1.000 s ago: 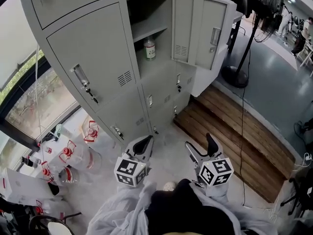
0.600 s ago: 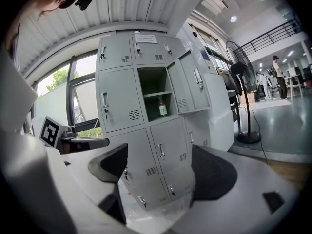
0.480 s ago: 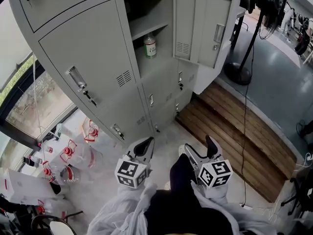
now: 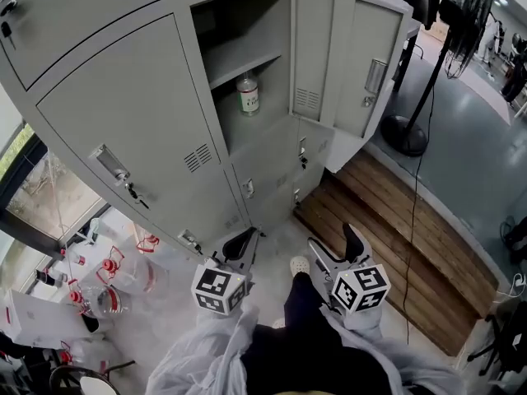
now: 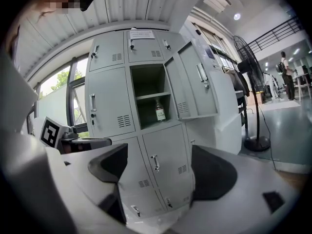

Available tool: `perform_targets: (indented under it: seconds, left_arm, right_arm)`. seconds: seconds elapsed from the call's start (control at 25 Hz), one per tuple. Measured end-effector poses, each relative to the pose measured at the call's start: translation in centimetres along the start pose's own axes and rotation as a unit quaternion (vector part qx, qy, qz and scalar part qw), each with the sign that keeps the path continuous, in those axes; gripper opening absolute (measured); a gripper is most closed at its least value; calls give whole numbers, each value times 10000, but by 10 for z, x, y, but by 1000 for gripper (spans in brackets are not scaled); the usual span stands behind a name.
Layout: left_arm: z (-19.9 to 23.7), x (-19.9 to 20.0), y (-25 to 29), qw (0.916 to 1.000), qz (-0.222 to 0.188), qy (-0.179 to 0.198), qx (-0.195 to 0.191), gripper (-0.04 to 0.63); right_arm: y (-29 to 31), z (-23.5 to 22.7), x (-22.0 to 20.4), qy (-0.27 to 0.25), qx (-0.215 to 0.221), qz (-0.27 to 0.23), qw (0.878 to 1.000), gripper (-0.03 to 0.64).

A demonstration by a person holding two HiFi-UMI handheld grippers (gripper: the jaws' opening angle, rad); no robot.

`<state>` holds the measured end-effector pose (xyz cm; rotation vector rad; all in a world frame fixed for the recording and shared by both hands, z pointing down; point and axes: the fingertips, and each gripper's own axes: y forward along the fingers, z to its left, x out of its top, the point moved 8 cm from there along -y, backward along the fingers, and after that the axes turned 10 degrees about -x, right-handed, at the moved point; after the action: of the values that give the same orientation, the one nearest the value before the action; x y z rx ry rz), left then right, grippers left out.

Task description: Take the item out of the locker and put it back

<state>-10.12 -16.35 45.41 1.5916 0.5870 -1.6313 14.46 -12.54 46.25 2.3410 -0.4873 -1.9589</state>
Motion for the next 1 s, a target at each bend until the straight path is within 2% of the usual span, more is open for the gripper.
perform_targets:
  seconds: [0.64, 1.0]
  left_arm:
    - [79, 45, 100, 9983, -57, 14, 575, 9]
    - [115, 53, 128, 9947, -18, 7, 1026, 9]
  right_arm:
    - [140, -58, 64, -236, 635, 24, 9977, 394]
    - [208, -71, 83, -375, 957, 37, 9947, 394]
